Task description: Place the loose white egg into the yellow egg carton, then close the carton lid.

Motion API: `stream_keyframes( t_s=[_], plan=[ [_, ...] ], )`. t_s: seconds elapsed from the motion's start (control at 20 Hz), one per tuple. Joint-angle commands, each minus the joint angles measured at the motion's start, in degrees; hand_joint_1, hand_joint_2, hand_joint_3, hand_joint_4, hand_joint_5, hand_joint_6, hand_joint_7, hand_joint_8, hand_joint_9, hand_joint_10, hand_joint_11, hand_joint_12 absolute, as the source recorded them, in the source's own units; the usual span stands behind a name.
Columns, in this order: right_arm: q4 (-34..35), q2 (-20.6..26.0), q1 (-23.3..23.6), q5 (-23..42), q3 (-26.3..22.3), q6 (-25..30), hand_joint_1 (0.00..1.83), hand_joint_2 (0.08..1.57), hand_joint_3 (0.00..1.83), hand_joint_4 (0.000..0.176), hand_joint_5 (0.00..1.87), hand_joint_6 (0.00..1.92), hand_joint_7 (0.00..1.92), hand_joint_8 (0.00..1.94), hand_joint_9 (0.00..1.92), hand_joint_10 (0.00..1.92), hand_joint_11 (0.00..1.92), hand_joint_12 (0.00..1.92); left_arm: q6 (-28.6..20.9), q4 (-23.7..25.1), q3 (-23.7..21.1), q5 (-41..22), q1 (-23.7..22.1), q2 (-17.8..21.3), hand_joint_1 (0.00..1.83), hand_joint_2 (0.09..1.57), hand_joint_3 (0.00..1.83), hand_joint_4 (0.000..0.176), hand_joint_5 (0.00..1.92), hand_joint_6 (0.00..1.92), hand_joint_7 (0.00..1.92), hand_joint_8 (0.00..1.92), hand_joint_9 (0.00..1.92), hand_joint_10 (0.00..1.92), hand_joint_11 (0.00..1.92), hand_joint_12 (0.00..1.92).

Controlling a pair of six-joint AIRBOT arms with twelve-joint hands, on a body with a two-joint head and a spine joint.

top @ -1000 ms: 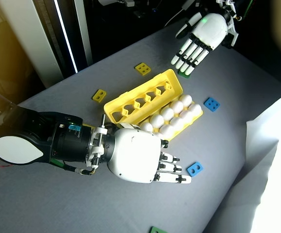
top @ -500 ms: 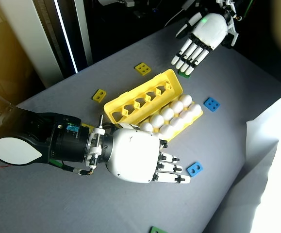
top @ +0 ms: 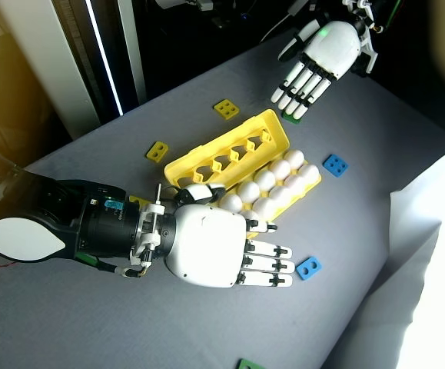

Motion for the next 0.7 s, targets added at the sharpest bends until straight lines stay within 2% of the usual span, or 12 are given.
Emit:
stream_keyframes(
  t_s=[0.0, 0.05, 0.1, 0.15, 0.3, 0.4, 0.45, 0.5, 0.65],
  plan=[
    [1.7, 0.9, 0.0, 5.6, 0.1, 0.4, 0.18, 0.76, 0.00, 0.121, 0.03, 0.00, 0.00, 0.00, 0.00, 0.00, 0.00, 0.00, -0.2, -3.8, 0.0, -2.9, -0.2, 1.1, 0.00, 1.37, 0.00, 0.000, 0.15, 0.00, 0.13, 0.00, 0.09, 0.00, 0.00, 0.11],
    [1.7, 0.9, 0.0, 5.6, 0.1, 0.4, 0.15, 0.74, 0.00, 0.098, 0.00, 0.00, 0.00, 0.00, 0.00, 0.00, 0.00, 0.00, -0.2, -3.8, 0.0, -2.9, -0.2, 1.1, 0.00, 1.38, 0.00, 0.000, 0.14, 0.00, 0.13, 0.00, 0.08, 0.00, 0.00, 0.08],
    [1.7, 1.0, 0.0, 5.6, 0.1, 0.4, 0.15, 0.72, 0.00, 0.084, 0.00, 0.00, 0.00, 0.00, 0.00, 0.00, 0.00, 0.00, -0.2, -3.8, 0.0, -2.9, -0.2, 1.1, 0.00, 1.38, 0.00, 0.000, 0.15, 0.00, 0.15, 0.00, 0.10, 0.00, 0.00, 0.09],
    [1.7, 1.2, 0.0, 5.7, 0.1, 0.4, 0.13, 0.72, 0.00, 0.056, 0.00, 0.00, 0.00, 0.00, 0.00, 0.00, 0.00, 0.00, -0.2, -3.8, 0.1, -2.9, -0.2, 1.1, 0.00, 1.37, 0.00, 0.000, 0.17, 0.00, 0.18, 0.00, 0.13, 0.00, 0.00, 0.15],
    [-0.4, 3.2, 0.5, 6.2, -0.8, 0.4, 0.13, 0.72, 0.00, 0.050, 0.00, 0.00, 0.00, 0.00, 0.00, 0.00, 0.00, 0.00, -0.2, -3.8, 0.0, -2.9, 0.0, 1.1, 0.00, 1.37, 0.00, 0.000, 0.18, 0.00, 0.18, 0.00, 0.13, 0.00, 0.00, 0.17],
    [-3.8, 7.4, 0.7, 8.0, -4.8, 0.4, 0.11, 0.71, 0.00, 0.000, 0.00, 0.00, 0.00, 0.00, 0.00, 0.00, 0.00, 0.00, -0.2, -3.8, -0.8, -2.3, 0.7, 1.2, 0.00, 1.37, 0.00, 0.000, 0.16, 0.00, 0.15, 0.00, 0.11, 0.00, 0.00, 0.11],
    [-4.2, 8.8, 0.8, 8.2, -6.2, 0.4, 0.12, 0.71, 0.00, 0.000, 0.00, 0.00, 0.00, 0.00, 0.00, 0.00, 0.00, 0.00, -0.2, -3.8, -1.1, -2.2, 1.1, 1.2, 0.00, 1.37, 0.00, 0.000, 0.16, 0.00, 0.16, 0.01, 0.11, 0.00, 0.00, 0.10],
    [-4.5, 10.4, 0.8, 8.1, -7.7, 0.4, 0.18, 0.70, 0.00, 0.000, 0.00, 0.00, 0.00, 0.00, 0.00, 0.00, 0.00, 0.00, -0.2, -3.8, -1.6, -1.9, 1.5, 1.2, 0.00, 1.37, 0.00, 0.000, 0.21, 0.00, 0.20, 0.00, 0.16, 0.00, 0.00, 0.26],
    [-6.7, 14.9, 1.0, 3.6, -12.5, 0.4, 0.15, 0.69, 0.00, 0.000, 0.00, 0.00, 0.00, 0.00, 0.00, 0.00, 0.00, 0.00, -0.2, -3.8, -3.3, -0.9, 2.2, 1.1, 0.00, 1.38, 0.00, 0.000, 0.17, 0.00, 0.17, 0.00, 0.12, 0.00, 0.00, 0.11]
  ],
)
